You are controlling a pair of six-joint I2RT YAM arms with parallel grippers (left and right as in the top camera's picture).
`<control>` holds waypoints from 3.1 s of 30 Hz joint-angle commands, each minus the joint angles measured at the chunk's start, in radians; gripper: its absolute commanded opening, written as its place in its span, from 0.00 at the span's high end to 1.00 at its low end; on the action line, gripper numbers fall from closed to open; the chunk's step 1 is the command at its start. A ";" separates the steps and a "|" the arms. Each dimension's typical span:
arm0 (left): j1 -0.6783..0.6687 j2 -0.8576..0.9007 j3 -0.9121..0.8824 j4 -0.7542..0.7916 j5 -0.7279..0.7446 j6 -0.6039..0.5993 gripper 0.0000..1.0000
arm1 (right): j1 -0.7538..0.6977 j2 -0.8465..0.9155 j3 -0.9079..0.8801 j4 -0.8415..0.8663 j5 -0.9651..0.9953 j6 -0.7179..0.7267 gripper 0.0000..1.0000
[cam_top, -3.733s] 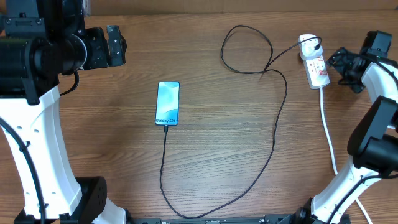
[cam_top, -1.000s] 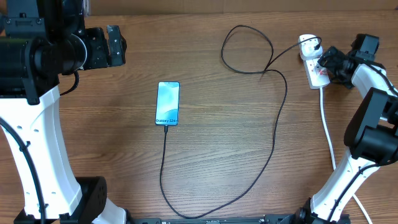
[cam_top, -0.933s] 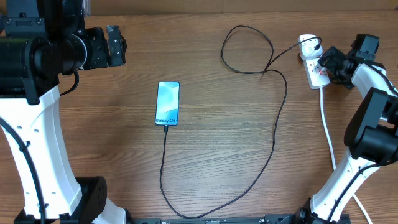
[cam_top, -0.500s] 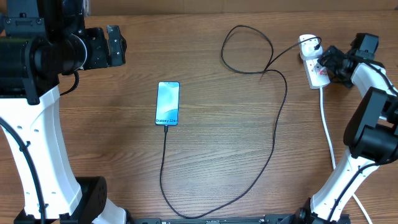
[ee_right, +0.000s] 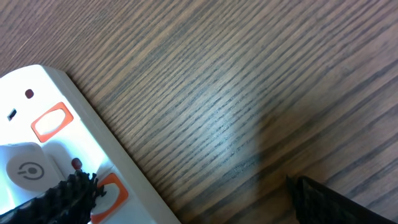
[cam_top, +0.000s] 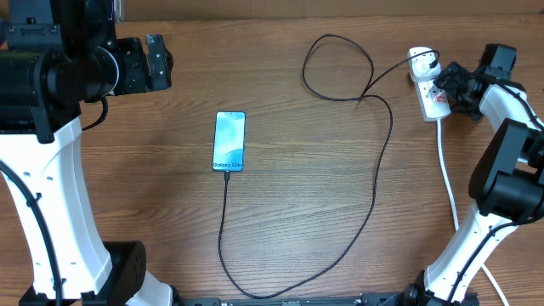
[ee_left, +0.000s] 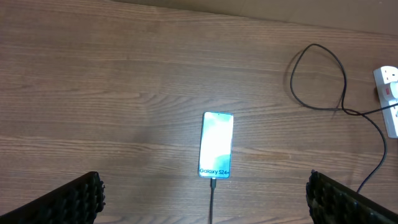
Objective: Plug charger to phone and switch on socket
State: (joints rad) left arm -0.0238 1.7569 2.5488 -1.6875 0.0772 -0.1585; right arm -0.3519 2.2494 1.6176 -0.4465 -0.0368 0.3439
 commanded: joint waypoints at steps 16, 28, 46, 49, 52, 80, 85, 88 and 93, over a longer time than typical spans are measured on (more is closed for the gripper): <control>0.004 0.000 0.006 -0.002 -0.007 0.001 0.01 | 0.038 0.062 -0.029 -0.109 -0.035 0.001 0.00; 0.004 0.000 0.006 -0.002 -0.007 0.001 0.00 | -0.003 -0.133 -0.012 -0.215 -0.032 0.031 0.00; 0.004 0.000 0.006 -0.002 -0.007 0.001 0.00 | 0.037 -0.817 -0.012 -0.768 -0.119 -0.063 0.00; 0.004 0.000 0.006 -0.002 -0.007 0.001 0.01 | 0.053 -0.940 -0.012 -0.852 -0.126 -0.066 0.00; 0.004 0.000 0.006 -0.002 -0.007 0.001 0.00 | 0.069 -1.061 -0.012 -0.953 -0.126 -0.063 0.00; 0.004 0.000 0.006 -0.002 -0.007 0.001 0.00 | 0.188 -1.468 -0.177 -0.937 -0.251 -0.352 0.00; 0.004 0.000 0.006 -0.002 -0.007 0.001 0.00 | 0.314 -1.651 -0.481 -0.600 -0.163 -0.341 0.00; 0.004 0.000 0.006 -0.002 -0.007 0.001 0.00 | 0.360 -1.756 -0.673 -0.410 -0.135 -0.340 0.00; 0.004 0.000 0.006 -0.002 -0.007 0.001 0.00 | 0.402 -1.923 -0.976 -0.137 -0.052 -0.199 0.00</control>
State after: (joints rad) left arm -0.0238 1.7569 2.5484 -1.6878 0.0769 -0.1585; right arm 0.0277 0.4133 0.7872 -0.6773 -0.1791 0.0418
